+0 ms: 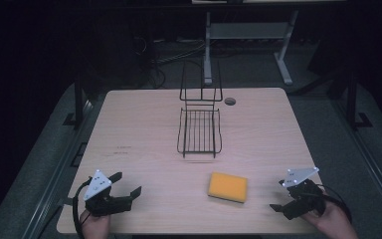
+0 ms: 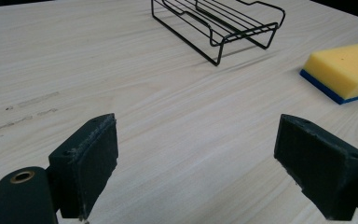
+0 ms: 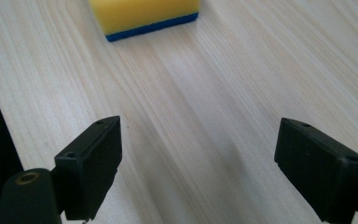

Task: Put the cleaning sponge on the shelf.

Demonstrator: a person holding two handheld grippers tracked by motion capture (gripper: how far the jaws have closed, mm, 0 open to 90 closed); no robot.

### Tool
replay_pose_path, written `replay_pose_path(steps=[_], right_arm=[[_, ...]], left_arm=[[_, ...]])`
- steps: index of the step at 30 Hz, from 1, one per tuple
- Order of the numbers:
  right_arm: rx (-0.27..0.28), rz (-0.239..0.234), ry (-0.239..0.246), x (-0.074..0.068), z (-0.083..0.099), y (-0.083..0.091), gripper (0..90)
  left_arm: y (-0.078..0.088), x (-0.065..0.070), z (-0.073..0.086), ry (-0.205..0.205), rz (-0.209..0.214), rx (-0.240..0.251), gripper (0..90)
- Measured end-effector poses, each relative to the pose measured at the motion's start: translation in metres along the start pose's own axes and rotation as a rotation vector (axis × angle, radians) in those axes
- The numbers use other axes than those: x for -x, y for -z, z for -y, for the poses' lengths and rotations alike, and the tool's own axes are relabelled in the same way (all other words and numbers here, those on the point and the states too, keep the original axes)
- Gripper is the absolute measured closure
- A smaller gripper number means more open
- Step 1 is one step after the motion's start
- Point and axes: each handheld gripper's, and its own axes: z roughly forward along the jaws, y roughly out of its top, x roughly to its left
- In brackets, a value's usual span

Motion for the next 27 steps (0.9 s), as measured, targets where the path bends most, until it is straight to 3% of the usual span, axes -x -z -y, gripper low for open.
replay_pose_path(steps=[10, 19, 27], right_arm=[[-0.018, -0.016, 0.039, -0.004, -0.012, -0.001, 14.7], [-0.044, -0.039, 0.124, -0.011, -0.040, -0.005, 14.7], [-0.061, -0.057, 0.147, -0.012, -0.052, -0.007, 14.7]], left_arm=[[0.002, -0.003, 0.001, 0.010, -0.001, 0.007, 12.8], [0.002, -0.001, 0.000, 0.001, 0.006, 0.008, 12.8], [0.001, 0.000, 0.000, 0.002, 0.012, 0.006, 12.8]])
